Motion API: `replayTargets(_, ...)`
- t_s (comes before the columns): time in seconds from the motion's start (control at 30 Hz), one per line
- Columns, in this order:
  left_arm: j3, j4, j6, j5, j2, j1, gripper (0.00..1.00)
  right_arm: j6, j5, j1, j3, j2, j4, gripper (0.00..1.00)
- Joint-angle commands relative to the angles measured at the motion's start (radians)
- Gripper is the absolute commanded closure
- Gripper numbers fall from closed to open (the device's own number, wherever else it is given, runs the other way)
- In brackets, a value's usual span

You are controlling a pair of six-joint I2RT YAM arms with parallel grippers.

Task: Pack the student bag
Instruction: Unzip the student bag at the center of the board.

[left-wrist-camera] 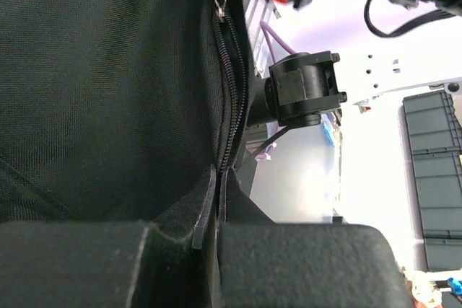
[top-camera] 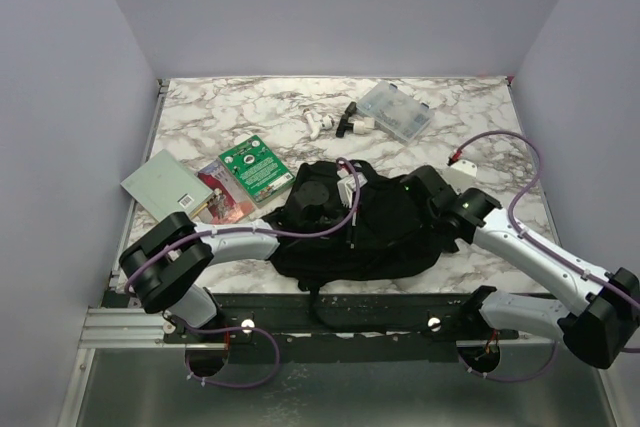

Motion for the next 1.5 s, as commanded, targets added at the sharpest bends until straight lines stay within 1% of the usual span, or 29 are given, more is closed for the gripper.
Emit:
replayTargets(0.0, -0.039, 0.015, 0.053, -0.032, -0.056, -0.027, 1.00, 0.089, 0.260, -0.059, 0.011, 0.039, 0.015, 1.00)
replayTargets(0.13, -0.054, 0.014, 0.092, -0.068, -0.069, -0.065, 1.00, -0.030, 0.264, -0.191, -0.029, 0.063, 0.204, 0.99)
replayTargets(0.2, -0.052, 0.012, 0.092, -0.069, -0.062, -0.074, 1.00, -0.106, 0.292, -0.200, -0.027, 0.056, 0.288, 0.99)
replayTargets(0.27, -0.046, 0.012, 0.099, -0.075, -0.056, -0.086, 1.00, -0.235, 0.280, -0.202, -0.030, 0.056, 0.397, 0.99)
replayTargets(0.3, -0.044, 0.012, 0.105, -0.081, -0.051, -0.092, 1.00, -0.273, 0.258, -0.207, -0.024, 0.064, 0.423, 0.99)
replayTargets(0.37, -0.031, 0.010, 0.111, -0.080, -0.036, -0.098, 1.00, -0.320, 0.209, -0.209, -0.007, 0.080, 0.445, 0.99)
replayTargets(0.43, -0.014, 0.007, 0.101, -0.087, -0.026, -0.097, 1.00, -0.302, 0.155, -0.209, 0.013, 0.068, 0.393, 1.00)
replayTargets(0.5, 0.012, 0.001, 0.094, -0.104, -0.022, -0.096, 0.99, -0.297, 0.088, -0.209, -0.007, 0.023, 0.369, 0.99)
replayTargets(0.53, 0.028, -0.004, 0.093, -0.117, -0.021, -0.096, 0.90, -0.297, 0.056, -0.210, -0.020, -0.002, 0.361, 0.99)
replayTargets(0.57, 0.047, -0.012, 0.096, -0.130, -0.018, -0.096, 0.78, -0.307, 0.023, -0.209, -0.030, -0.024, 0.358, 0.99)
replayTargets(0.67, 0.109, -0.052, 0.117, -0.182, -0.011, -0.096, 0.51, -0.289, -0.038, -0.209, -0.033, -0.068, 0.316, 0.99)
replayTargets(0.7, 0.133, -0.067, 0.119, -0.208, -0.004, -0.097, 0.44, -0.279, -0.053, -0.209, -0.028, -0.073, 0.301, 0.99)
replayTargets(0.77, 0.178, -0.087, 0.134, -0.223, 0.017, -0.096, 0.38, -0.258, -0.079, -0.209, -0.017, -0.088, 0.278, 0.99)
replayTargets(0.83, 0.232, -0.123, 0.141, -0.222, 0.053, -0.096, 0.14, -0.253, -0.098, -0.209, -0.015, -0.102, 0.274, 0.99)
replayTargets(0.9, 0.276, -0.132, 0.133, -0.211, 0.093, -0.097, 0.05, -0.241, -0.109, -0.210, -0.010, -0.102, 0.259, 0.99)
replayTargets(0.93, 0.294, -0.134, 0.122, -0.211, 0.114, -0.096, 0.02, -0.236, -0.113, -0.209, -0.006, -0.100, 0.251, 0.99)
replayTargets(1.0, 0.325, -0.137, 0.113, -0.206, 0.151, -0.096, 0.02, -0.224, -0.124, -0.209, -0.005, -0.096, 0.243, 0.99)
replayTargets(1.07, 0.347, -0.141, 0.116, -0.204, 0.184, -0.098, 0.04, -0.215, -0.134, -0.210, -0.010, -0.096, 0.244, 1.00)
replayTargets(1.13, 0.362, -0.145, 0.119, -0.203, 0.212, -0.098, 0.09, -0.205, -0.133, -0.209, -0.011, -0.097, 0.243, 1.00)
replayTargets(1.17, 0.368, -0.145, 0.121, -0.199, 0.225, -0.098, 0.13, -0.201, -0.132, -0.209, -0.011, -0.097, 0.242, 1.00)
replayTargets(1.23, 0.377, -0.146, 0.134, -0.192, 0.248, -0.099, 0.28, -0.200, -0.132, -0.209, -0.010, -0.096, 0.238, 1.00)
replayTargets(1.3, 0.383, -0.145, 0.132, -0.189, 0.268, -0.099, 0.49, -0.190, -0.120, -0.210, -0.002, -0.087, 0.220, 1.00)
replayTargets(1.33, 0.387, -0.145, 0.135, -0.185, 0.278, -0.101, 0.64, -0.185, -0.112, -0.209, 0.000, -0.081, 0.211, 1.00)
replayTargets(1.4, 0.386, -0.146, 0.151, -0.193, 0.284, -0.111, 0.86, -0.170, -0.085, -0.210, 0.008, -0.064, 0.190, 1.00)
replayTargets(1.43, 0.382, -0.146, 0.168, -0.204, 0.283, -0.122, 0.96, -0.165, -0.071, -0.211, 0.012, -0.050, 0.181, 1.00)
replayTargets(1.47, 0.374, -0.148, 0.179, -0.221, 0.281, -0.131, 1.00, -0.154, -0.040, -0.211, 0.016, -0.037, 0.170, 1.00)
